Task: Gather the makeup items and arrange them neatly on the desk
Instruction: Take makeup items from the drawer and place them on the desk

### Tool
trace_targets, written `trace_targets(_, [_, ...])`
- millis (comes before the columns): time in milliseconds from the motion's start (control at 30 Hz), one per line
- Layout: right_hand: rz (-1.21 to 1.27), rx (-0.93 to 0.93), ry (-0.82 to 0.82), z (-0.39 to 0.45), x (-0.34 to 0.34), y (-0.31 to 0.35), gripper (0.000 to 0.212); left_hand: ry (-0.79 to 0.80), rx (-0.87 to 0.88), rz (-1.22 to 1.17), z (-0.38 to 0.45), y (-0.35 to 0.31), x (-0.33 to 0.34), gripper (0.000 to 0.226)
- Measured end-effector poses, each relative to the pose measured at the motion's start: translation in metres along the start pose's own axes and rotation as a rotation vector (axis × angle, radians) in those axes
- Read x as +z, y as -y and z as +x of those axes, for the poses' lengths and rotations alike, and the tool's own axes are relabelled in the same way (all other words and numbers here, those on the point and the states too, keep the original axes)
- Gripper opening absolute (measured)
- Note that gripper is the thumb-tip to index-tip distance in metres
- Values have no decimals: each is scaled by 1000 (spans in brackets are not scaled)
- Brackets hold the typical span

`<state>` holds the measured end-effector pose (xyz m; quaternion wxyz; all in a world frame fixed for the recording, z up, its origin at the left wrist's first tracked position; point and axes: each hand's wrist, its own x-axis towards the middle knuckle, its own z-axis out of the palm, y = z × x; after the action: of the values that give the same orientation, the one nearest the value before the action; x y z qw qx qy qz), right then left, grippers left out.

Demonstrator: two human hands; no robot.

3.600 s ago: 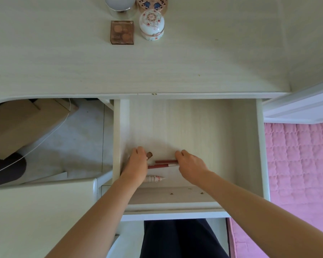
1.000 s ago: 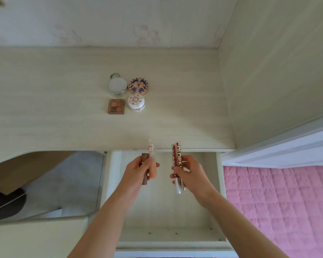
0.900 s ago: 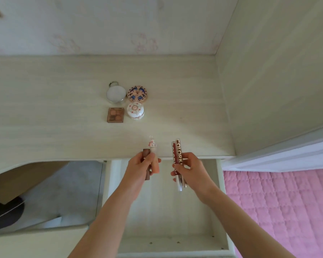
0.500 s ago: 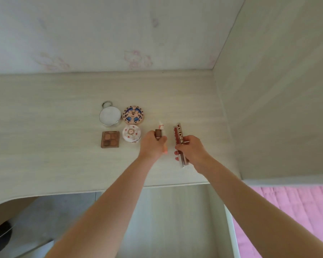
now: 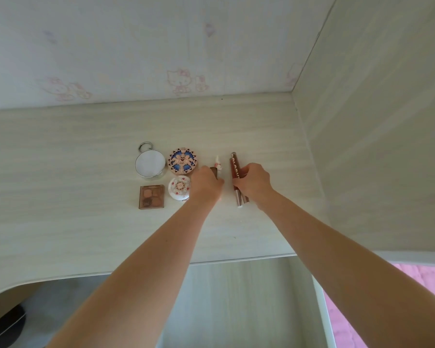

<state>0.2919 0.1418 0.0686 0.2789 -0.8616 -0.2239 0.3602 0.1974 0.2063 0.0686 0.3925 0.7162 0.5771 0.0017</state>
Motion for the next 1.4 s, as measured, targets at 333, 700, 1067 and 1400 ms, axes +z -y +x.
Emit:
trace_targets(333, [-137,-47,-10,5,0,0,14,-5,-9,-85,-7,-8,-7,31])
trace_targets(700, [-206,-14,-42,4,-2,-6,25,-31,0,-80,-12,-11,-1,40])
trace_targets(1067, [-376,-129,9,-10,-9,-15,20,-55,54,122,-21,-9,3,30])
trace_targets(1400, [-752,-634,-122,-87,-37,-62,43,-300,434,389,-108,20,3,38])
